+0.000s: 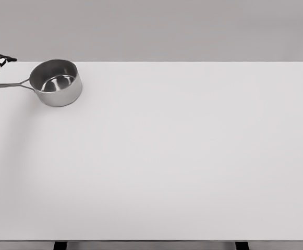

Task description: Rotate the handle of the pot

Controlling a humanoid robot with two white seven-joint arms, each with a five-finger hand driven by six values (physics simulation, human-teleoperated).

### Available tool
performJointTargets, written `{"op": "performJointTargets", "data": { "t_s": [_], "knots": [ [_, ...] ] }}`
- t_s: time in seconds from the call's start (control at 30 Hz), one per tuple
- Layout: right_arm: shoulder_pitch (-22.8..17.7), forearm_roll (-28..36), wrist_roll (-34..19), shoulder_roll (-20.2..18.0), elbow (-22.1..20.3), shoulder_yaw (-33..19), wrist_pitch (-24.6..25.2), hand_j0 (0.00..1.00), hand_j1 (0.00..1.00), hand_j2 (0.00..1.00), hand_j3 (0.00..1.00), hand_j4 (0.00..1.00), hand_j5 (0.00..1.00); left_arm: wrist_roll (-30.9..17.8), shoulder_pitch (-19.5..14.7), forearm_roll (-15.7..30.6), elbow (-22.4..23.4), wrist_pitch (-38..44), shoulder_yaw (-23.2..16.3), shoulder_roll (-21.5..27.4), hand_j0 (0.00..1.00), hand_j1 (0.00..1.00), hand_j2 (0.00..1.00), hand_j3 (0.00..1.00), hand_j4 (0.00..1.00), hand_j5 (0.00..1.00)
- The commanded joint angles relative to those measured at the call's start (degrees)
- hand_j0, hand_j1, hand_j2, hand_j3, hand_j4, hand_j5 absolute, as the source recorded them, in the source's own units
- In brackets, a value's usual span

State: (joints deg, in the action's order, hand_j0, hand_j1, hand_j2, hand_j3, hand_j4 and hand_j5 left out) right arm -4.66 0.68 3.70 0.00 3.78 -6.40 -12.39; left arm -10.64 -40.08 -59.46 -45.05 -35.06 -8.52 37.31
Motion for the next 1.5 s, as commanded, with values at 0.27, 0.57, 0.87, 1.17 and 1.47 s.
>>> {"op": "performJointTargets", "data": {
  "t_s": [0.27,0.57,0.87,1.17,1.47],
  "knots": [
    [0.0,0.0,0.0,0.0,0.0,0.0,0.0,1.0,1.0,1.0,1.0,1.0,1.0,0.0,-0.4,0.1,0.8,0.1,0.0,-0.8,1.0,1.0,1.0,1.0,1.0,1.0],
    [0.0,0.0,0.0,0.0,0.0,0.0,0.0,1.0,1.0,1.0,1.0,1.0,1.0,0.1,-1.1,0.2,2.5,0.1,0.0,-0.7,1.0,1.0,1.0,1.0,1.0,1.0],
    [0.0,0.0,0.0,0.0,0.0,0.0,0.0,1.0,1.0,1.0,1.0,1.0,1.0,0.0,-0.4,1.5,1.4,0.1,-0.4,-0.7,1.0,1.0,1.0,1.0,1.0,1.0],
    [0.0,0.0,0.0,0.0,0.0,0.0,0.0,1.0,1.0,1.0,1.0,1.0,1.0,0.0,1.6,2.3,-5.3,0.1,-1.0,-0.9,1.0,1.0,1.0,1.0,1.0,1.0],
    [0.0,0.0,0.0,0.0,0.0,0.0,0.0,1.0,1.0,1.0,1.0,1.0,1.0,-0.1,1.0,1.6,-2.5,0.1,-0.8,-2.5,1.0,1.0,1.0,1.0,1.0,1.0]
  ]
}}
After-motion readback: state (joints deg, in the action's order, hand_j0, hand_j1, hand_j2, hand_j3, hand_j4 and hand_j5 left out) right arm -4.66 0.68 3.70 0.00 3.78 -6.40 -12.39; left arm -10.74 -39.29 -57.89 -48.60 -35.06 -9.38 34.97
